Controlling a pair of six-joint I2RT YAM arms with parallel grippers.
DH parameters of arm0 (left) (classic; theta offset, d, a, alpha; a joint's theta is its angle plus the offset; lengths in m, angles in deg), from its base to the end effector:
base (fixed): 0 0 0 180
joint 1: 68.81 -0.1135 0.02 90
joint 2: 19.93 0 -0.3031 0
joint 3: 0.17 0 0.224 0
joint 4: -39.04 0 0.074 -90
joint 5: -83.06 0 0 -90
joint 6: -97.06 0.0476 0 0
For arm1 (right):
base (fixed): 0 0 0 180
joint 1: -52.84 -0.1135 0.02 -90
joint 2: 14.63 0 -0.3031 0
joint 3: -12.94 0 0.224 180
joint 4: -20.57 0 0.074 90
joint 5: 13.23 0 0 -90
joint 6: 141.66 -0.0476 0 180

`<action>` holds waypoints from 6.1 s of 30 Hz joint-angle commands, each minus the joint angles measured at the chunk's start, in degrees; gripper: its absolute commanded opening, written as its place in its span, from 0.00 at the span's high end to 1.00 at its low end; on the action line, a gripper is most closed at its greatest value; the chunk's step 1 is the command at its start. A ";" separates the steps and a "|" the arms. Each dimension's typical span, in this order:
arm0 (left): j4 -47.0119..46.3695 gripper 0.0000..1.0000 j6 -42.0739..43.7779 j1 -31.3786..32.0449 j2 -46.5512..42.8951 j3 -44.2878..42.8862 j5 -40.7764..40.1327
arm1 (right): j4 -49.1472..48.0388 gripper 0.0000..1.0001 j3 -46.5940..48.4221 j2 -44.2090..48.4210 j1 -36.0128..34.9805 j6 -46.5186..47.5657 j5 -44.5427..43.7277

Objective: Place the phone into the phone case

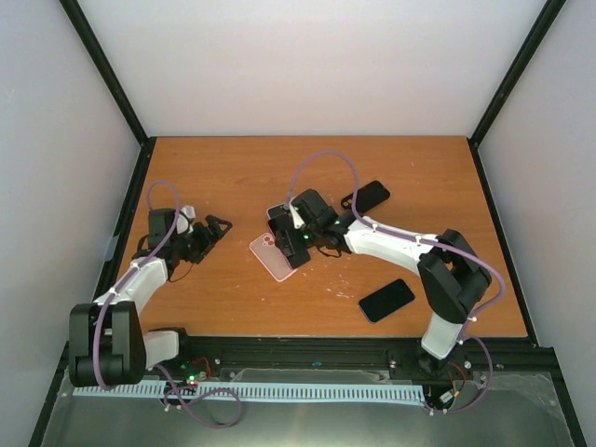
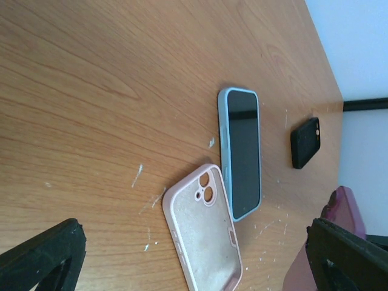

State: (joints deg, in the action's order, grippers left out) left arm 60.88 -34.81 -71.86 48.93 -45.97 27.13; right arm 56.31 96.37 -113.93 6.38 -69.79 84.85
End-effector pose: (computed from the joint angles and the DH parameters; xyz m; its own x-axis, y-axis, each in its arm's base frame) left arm 0.1983 -0.0161 0.2284 -0.7599 -0.5942 -0.2635 -0.2082 0.6066 -0.7672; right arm 0.2429 0.2653 0.2564 -0.7552 -0.3474 -0.5559 -0.5712 0.7648 0.2979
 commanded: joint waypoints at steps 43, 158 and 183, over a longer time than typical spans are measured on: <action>-2.25 0.07 3.55 -2.21 -0.34 2.87 6.78 | -17.44 0.36 -0.49 -12.45 -11.14 5.07 -16.87; -18.29 0.82 -0.13 19.31 27.92 -5.84 9.92 | -37.83 0.69 -25.94 -4.49 -1.53 -26.02 6.60; -3.73 0.52 2.76 20.04 18.36 -5.41 0.56 | -41.23 0.66 -31.78 -0.96 -1.53 -29.64 3.63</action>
State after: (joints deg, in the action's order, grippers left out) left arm 55.85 -33.36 -52.21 67.86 -51.56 28.59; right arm 13.23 66.01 -115.16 5.18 -98.69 89.41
